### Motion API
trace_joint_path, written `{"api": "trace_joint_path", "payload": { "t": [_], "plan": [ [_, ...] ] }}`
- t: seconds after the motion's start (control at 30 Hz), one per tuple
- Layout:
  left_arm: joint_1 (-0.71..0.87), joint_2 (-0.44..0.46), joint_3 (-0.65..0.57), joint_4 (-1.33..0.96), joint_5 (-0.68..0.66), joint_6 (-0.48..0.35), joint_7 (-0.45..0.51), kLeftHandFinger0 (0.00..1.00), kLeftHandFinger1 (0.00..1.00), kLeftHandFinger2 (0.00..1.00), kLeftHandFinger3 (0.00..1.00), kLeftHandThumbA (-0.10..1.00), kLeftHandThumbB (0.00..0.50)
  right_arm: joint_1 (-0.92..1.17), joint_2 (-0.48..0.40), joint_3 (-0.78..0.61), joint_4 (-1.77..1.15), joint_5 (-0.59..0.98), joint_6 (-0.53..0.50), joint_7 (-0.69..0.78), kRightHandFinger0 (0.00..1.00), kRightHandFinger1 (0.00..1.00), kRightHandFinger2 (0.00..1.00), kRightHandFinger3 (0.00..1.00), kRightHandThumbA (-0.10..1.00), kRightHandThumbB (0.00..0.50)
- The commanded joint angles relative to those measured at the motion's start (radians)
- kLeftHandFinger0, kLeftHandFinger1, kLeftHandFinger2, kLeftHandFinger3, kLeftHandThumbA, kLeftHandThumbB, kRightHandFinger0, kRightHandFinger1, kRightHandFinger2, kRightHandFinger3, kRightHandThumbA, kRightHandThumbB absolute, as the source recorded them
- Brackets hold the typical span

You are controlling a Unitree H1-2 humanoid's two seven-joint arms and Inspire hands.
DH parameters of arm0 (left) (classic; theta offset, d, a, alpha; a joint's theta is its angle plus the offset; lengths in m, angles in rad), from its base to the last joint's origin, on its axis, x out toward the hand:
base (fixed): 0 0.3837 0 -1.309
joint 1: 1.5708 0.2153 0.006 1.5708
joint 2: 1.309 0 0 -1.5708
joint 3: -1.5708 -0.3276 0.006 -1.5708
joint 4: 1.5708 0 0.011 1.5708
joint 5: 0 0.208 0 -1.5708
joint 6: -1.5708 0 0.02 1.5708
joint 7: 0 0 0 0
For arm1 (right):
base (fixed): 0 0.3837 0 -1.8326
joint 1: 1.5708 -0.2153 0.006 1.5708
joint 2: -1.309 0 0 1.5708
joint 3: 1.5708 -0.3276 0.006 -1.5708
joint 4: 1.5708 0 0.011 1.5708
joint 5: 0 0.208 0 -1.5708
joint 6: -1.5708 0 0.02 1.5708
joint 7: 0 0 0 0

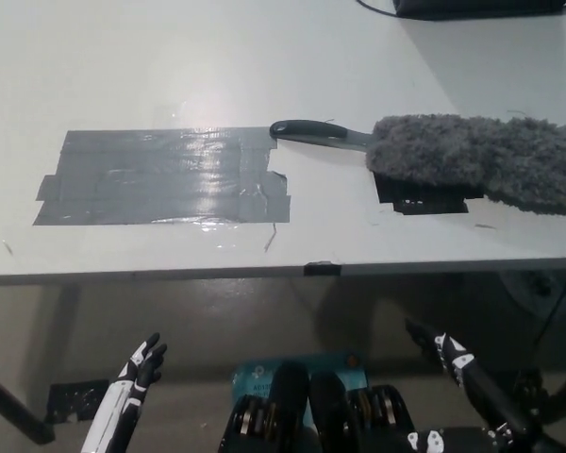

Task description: A person hands a grey duster to the robot and the robot grabs it with its right hand and places it on the black marked spot infron tof it on the desk

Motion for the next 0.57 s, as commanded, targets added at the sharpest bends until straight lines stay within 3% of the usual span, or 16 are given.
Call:
{"api": "trace_joint_path", "payload": {
  "t": [0.0, 0.53],
  "plan": [
    [-0.005, -0.007, -0.008, -0.016, 0.004, -0.06, -0.001, 1.0, 1.0, 1.0, 1.0, 1.0, 0.226, -0.022, 0.015, -0.017, 0.166, -0.05, -0.316, -0.291, 1.0, 1.0, 1.0, 1.0, 1.0, 0.286],
    [0.029, -0.021, -0.002, -0.008, -0.011, -0.067, -0.004, 1.0, 1.0, 1.0, 1.0, 1.0, 0.206, -0.008, -0.037, 0.065, 0.209, -0.076, -0.325, -0.349, 1.0, 1.0, 1.0, 1.0, 1.0, 0.293]
  ]
}}
